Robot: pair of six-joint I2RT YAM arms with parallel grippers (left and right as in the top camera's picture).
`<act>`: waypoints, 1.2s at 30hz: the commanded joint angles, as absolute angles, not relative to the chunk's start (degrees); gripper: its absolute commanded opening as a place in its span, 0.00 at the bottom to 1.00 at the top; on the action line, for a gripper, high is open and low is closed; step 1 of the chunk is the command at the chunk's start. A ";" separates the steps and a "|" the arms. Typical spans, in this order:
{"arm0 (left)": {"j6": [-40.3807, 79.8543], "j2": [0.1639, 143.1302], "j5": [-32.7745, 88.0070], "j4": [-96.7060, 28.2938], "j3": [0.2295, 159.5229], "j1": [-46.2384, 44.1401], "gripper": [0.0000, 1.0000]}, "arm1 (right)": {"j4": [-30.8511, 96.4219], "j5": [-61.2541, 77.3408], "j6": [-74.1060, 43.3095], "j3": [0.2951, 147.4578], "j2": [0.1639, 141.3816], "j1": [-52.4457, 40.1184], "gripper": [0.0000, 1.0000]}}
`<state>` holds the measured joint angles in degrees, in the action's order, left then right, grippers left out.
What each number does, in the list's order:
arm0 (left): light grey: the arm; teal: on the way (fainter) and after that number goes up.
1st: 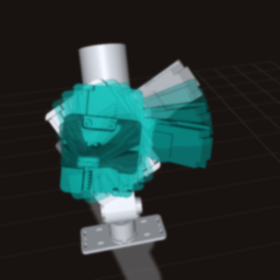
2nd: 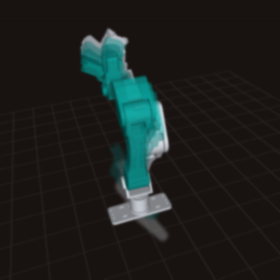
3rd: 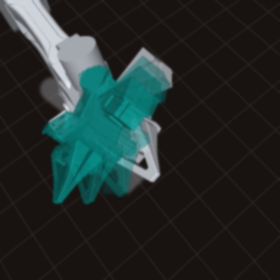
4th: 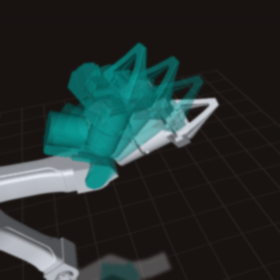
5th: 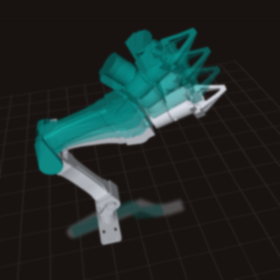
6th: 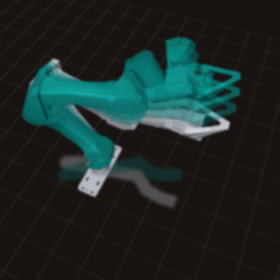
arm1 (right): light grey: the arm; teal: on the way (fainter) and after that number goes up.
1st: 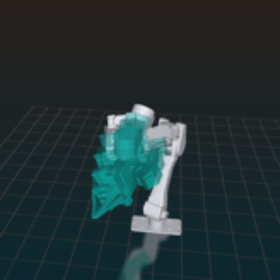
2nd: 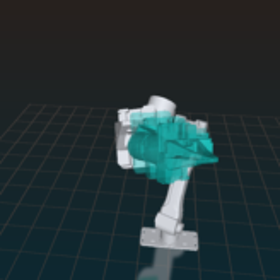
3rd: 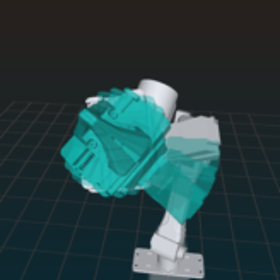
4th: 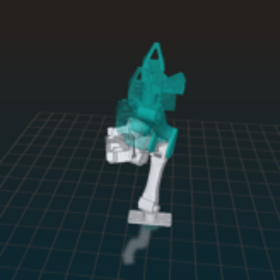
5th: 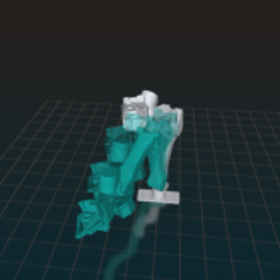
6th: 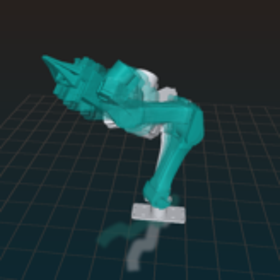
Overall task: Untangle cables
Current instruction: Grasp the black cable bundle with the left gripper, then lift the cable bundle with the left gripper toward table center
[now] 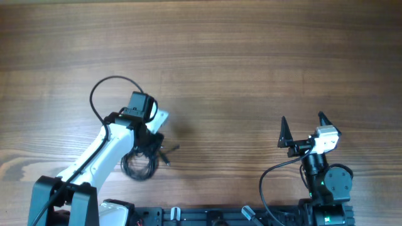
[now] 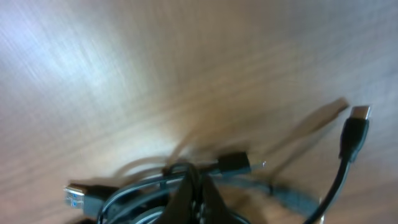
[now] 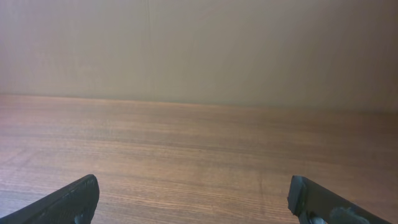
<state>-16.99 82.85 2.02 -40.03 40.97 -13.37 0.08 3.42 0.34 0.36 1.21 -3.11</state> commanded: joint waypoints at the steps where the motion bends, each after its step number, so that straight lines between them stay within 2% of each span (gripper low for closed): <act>1: -17.04 82.96 6.57 -30.11 42.39 -13.32 0.04 | -0.08 3.90 1.10 0.30 0.80 -3.03 1.00; 4: -15.66 82.96 12.62 -16.40 42.46 -13.32 0.04 | -0.08 3.90 1.10 0.30 0.80 -3.03 1.00; 7: -1.45 82.96 13.08 -1.69 42.46 -13.32 0.04 | -0.05 3.90 1.10 0.30 0.80 -3.03 1.00; 10: 3.99 82.96 13.15 6.66 42.46 -13.34 0.04 | -0.05 3.90 1.10 0.30 0.80 -3.03 1.00; 20: 5.21 82.96 15.22 1.67 42.44 -13.39 0.04 | -0.05 3.90 1.13 0.30 0.80 -3.03 1.00; 26: 5.30 82.96 22.33 2.22 42.44 -13.39 0.04 | -0.05 3.90 1.10 0.30 0.80 -3.03 1.00; 36: 29.04 82.94 41.34 18.52 42.46 -13.37 0.04 | -0.05 3.90 1.08 0.30 0.80 -3.03 1.00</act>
